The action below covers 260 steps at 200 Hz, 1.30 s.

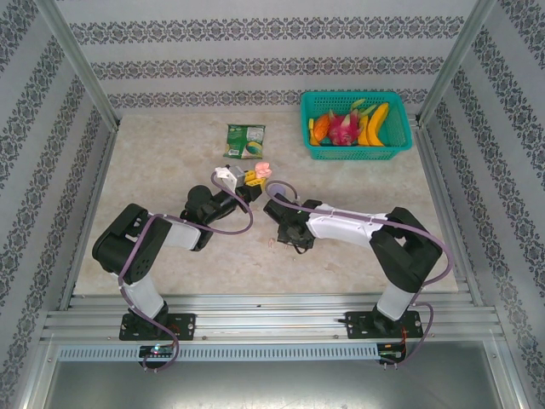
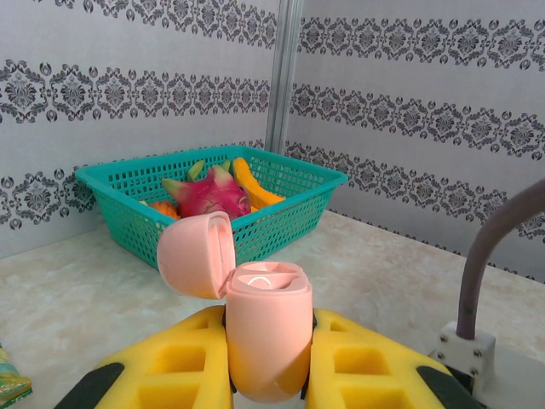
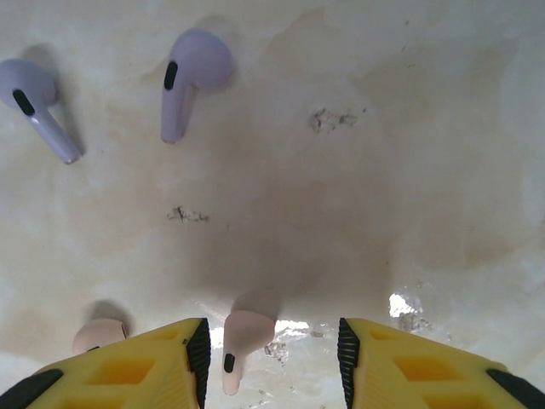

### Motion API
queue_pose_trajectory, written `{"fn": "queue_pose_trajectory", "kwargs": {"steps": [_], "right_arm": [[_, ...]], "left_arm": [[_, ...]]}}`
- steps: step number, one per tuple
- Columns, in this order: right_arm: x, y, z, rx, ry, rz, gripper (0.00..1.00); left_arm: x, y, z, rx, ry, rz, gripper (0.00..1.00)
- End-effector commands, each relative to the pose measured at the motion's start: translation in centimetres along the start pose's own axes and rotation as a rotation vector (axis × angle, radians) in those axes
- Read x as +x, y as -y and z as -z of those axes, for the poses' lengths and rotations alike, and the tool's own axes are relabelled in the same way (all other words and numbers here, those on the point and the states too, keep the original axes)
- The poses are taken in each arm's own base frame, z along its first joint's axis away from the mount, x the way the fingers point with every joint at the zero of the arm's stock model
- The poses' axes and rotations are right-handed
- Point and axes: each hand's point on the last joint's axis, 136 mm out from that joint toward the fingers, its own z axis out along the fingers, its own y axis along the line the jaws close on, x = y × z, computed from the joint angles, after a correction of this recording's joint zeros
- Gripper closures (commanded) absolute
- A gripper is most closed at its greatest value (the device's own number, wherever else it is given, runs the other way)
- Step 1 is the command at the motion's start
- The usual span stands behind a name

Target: Insert the wireless bluetooth earbuds into the charging case

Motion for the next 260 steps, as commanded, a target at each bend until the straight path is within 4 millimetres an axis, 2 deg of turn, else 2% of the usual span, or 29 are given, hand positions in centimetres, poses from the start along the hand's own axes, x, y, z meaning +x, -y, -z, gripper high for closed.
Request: {"fn": "queue_pose_trajectory", "kwargs": {"steps": [1,66,167,191,215,260], "right_arm": [[0.5,-0.7,-0.1,-0.002,-0.011,-0.007,0.54],[1.2,-0.6,-0.9,0.014,-0.027,0.009,0.56],[1.6,0.3,-1.0,0.023,-0.032,0.028,0.72],[1.8,0.5,-1.0,0.023,-0.034,0.031,0.72],[1.9,0.5,-1.1,0.022,-0.039,0.031,0.68],[1.9,0.4,-1.3,0.027,-0.04,0.033,0.69]], "left_arm": [[-1.7,0.4,0.4,0.024,0.063,-0.019,1.0],[-1.6,0.4,0.4,0.031,0.06,-0.008,1.0],[-1.6,0.6,0.4,0.037,0.058,0.007,1.0],[-1.6,0.6,0.4,0.04,0.059,0.012,1.0],[-1.7,0.5,0.3,0.039,0.06,0.015,1.0],[-1.6,0.6,0.3,0.042,0.058,0.018,1.0]]}}
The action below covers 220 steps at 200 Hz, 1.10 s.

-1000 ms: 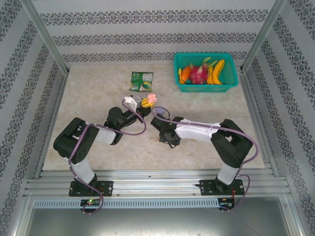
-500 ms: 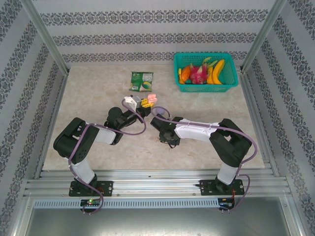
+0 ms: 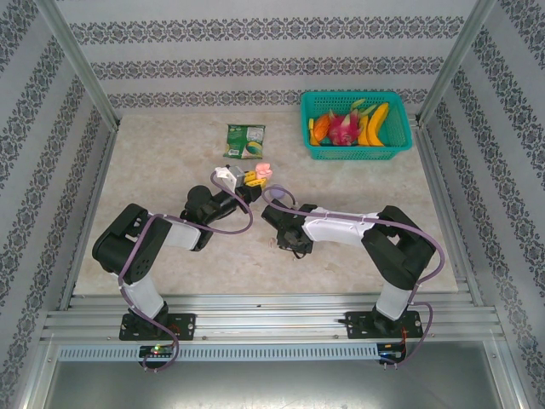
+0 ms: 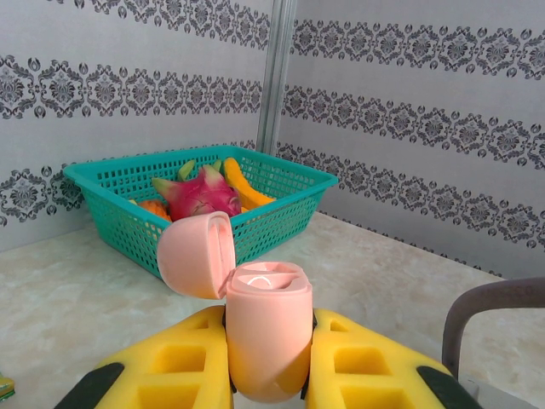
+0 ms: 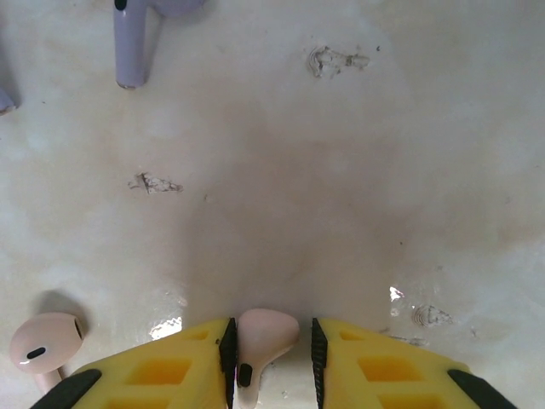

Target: Insert the wireless bluetooth earbuds into the charging case

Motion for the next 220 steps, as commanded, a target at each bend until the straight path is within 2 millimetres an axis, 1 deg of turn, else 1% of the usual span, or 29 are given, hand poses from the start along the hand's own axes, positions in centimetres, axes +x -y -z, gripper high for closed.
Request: {"fn": "queue_pose_trajectory", "kwargs": {"steps": [1,34,53,76,106,158,204,220], "right_arm": [[0.5,0.0,0.1,-0.001,-0.009,0.023,0.69],[0.5,-0.1,0.0,-0.004,-0.009,0.027,0.71],[0.4,-0.1,0.1,-0.01,-0.003,0.029,0.74],[0.3,-0.1,0.1,-0.022,0.006,0.033,0.8],[0.1,-0.2,0.5,-0.04,0.026,0.041,0.83],[-0.6,-0.1,1.2,-0.079,0.082,0.053,0.83],[-2.1,0.4,3.1,-0.128,0.197,0.077,0.83],[-2.3,0.7,3.4,-0.131,0.211,0.078,0.83]], "left_arm": [[-1.5,0.3,0.3,0.023,0.055,-0.009,1.0],[-1.3,0.3,0.3,0.025,0.051,-0.004,1.0],[-1.3,0.4,0.2,0.032,0.05,-0.002,1.0],[-1.3,0.4,0.2,0.037,0.048,0.001,1.0],[-1.3,0.5,0.1,0.042,0.049,0.003,1.0],[-1.3,0.7,0.1,0.056,0.048,0.006,1.0],[-1.3,1.1,0.1,0.075,0.041,0.007,1.0],[-1.4,1.1,0.2,0.076,0.039,0.005,1.0]]}}
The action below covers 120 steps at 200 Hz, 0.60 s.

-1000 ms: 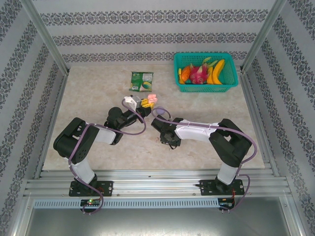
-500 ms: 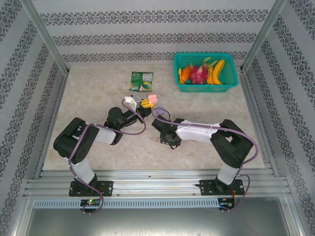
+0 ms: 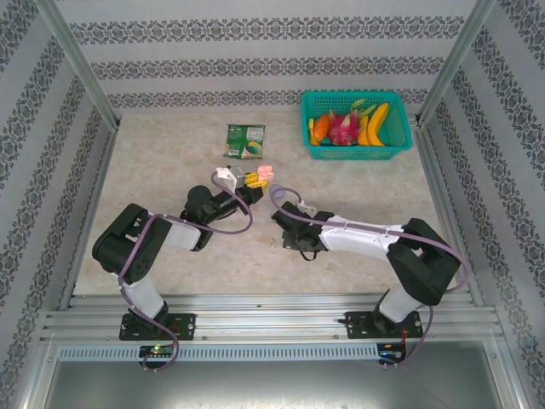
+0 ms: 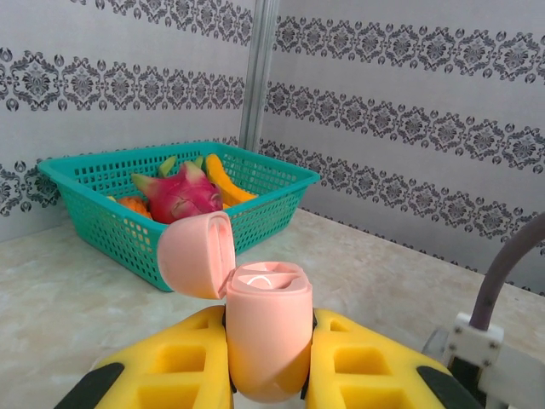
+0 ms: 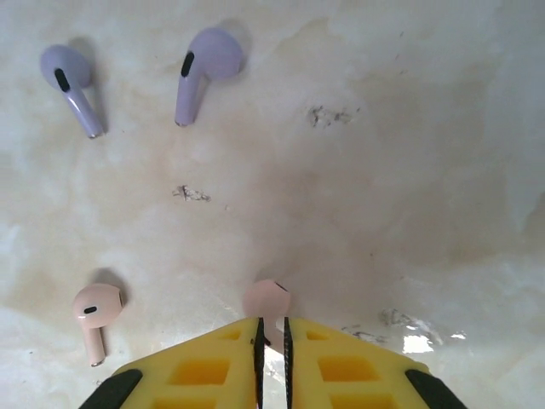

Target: Insert the wireless bluetooth earbuds into the charging case

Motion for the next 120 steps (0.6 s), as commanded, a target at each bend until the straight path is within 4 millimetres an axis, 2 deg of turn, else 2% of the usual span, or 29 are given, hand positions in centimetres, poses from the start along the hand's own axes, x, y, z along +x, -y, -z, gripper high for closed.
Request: {"fn": "queue_pose_trajectory", "kwargs": {"steps": [1,34,58,103,120], "right_arm": [[-1.2,0.3,0.8,-0.006,0.077,0.031,0.83],[-1.1,0.2,0.6,-0.003,0.053,0.042,0.82],[-1.0,-0.5,0.6,-0.009,0.028,0.093,0.75],[-0.8,-2.0,0.5,-0.05,-0.025,0.352,0.64],[-0.7,-2.1,0.5,-0.061,-0.035,0.46,0.63]], "left_arm": [[-1.5,0.4,0.1,0.03,0.048,-0.017,1.0],[-1.7,0.4,0.2,0.03,0.051,-0.017,1.0],[-1.7,0.5,0.3,0.029,0.048,-0.019,1.0],[-1.7,0.5,0.3,0.031,0.045,-0.019,1.0],[-1.6,0.5,0.3,0.033,0.044,-0.018,1.0]]}}
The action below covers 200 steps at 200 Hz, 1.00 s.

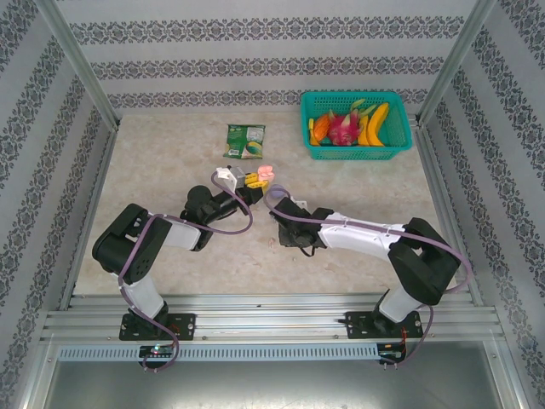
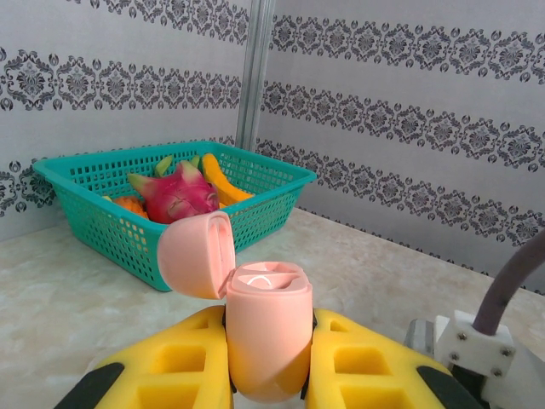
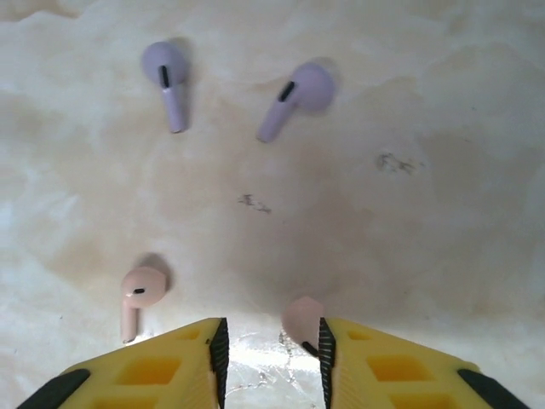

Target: Insert the wireless bluetooth earbuds into the charging case

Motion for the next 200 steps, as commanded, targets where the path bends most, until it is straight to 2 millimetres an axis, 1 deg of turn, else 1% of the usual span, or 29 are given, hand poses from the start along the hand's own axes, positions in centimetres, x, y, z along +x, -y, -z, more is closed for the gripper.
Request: {"fn": "queue_pose_trajectory", "kwargs": {"steps": [1,21,43,60,121,152,200], "right_arm": [[0.0,-0.1,-0.1,-0.013,-0.036,0.202,0.63],[-0.2,0.2,-0.1,-0.029,-0.049,0.257,0.63],[-0.5,1.0,-0.3,-0.04,-0.064,0.253,0.63],[-0.4,1.2,-0.6,-0.059,-0.084,0.246,0.63],[1.1,0.7,-2.2,-0.087,-0.167,0.27,0.62],[1.5,1.1,-2.9,-0.063,-0.185,0.27,0.63],[1.7,1.9,-3.5,-0.017,-0.194,0.273,0.65]], "left_arm": [[-1.7,0.5,0.3,0.029,0.046,-0.018,1.0],[-1.7,0.5,0.3,0.029,0.046,-0.018,1.0],[-1.7,0.4,0.3,0.026,0.046,-0.02,1.0],[-1.6,0.4,0.3,0.027,0.044,-0.02,1.0],[-1.7,0.3,0.1,0.027,0.045,-0.019,1.0],[-1.7,0.3,0.1,0.025,0.041,-0.021,1.0],[-1.6,0.3,0.1,0.023,0.04,-0.021,1.0]]}}
